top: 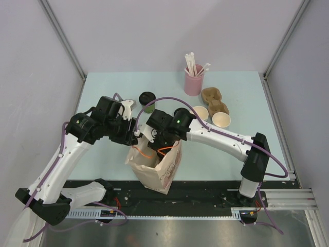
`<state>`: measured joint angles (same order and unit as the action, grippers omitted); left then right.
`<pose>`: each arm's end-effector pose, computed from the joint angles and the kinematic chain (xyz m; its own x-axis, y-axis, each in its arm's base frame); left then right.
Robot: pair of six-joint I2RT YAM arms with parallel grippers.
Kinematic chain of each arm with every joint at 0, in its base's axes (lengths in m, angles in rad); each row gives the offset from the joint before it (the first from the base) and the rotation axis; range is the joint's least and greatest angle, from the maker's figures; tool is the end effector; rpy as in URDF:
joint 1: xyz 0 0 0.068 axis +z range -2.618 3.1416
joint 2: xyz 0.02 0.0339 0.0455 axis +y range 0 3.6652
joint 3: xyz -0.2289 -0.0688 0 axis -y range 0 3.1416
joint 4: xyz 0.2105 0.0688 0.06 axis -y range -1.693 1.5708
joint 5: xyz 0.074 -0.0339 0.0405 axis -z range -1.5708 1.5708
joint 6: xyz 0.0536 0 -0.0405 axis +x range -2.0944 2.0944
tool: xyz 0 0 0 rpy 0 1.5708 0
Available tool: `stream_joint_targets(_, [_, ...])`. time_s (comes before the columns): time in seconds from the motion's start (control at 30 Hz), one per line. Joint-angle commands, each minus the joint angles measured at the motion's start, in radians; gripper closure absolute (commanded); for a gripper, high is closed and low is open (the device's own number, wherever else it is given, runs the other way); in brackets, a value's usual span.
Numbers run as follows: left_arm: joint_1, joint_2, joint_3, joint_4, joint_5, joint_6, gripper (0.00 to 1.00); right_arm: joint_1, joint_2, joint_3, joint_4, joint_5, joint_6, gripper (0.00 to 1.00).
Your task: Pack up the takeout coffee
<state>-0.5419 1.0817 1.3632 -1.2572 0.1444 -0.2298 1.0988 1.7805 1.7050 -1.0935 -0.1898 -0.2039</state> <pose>0.1410 -0.0939 0.3265 -0.8228 0.2322 -0.5187 0.4027 0.8823 -0.2437 0.1418 0.2999 0.2648 -0.2259 -0.8799 -0.4181 -0.9741 0.2069 0.0909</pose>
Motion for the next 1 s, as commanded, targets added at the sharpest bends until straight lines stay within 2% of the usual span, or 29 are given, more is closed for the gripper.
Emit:
stream_joint_targets(0.0, [-0.055, -0.048, 0.048, 0.228, 0.337, 0.035, 0.38, 0.009, 0.105, 0.008, 0.058, 0.056, 0.072, 0.66])
stream_joint_targets(0.47, [-0.055, -0.051, 0.054, 0.226, 0.373, 0.03, 0.38, 0.024, 0.076, 0.156, 0.061, 0.099, 0.097, 0.46])
stream_joint_targets(0.97, [-0.056, -0.062, 0.028, 0.228, 0.385, 0.043, 0.38, 0.035, 0.01, 0.188, 0.165, 0.096, 0.136, 0.37])
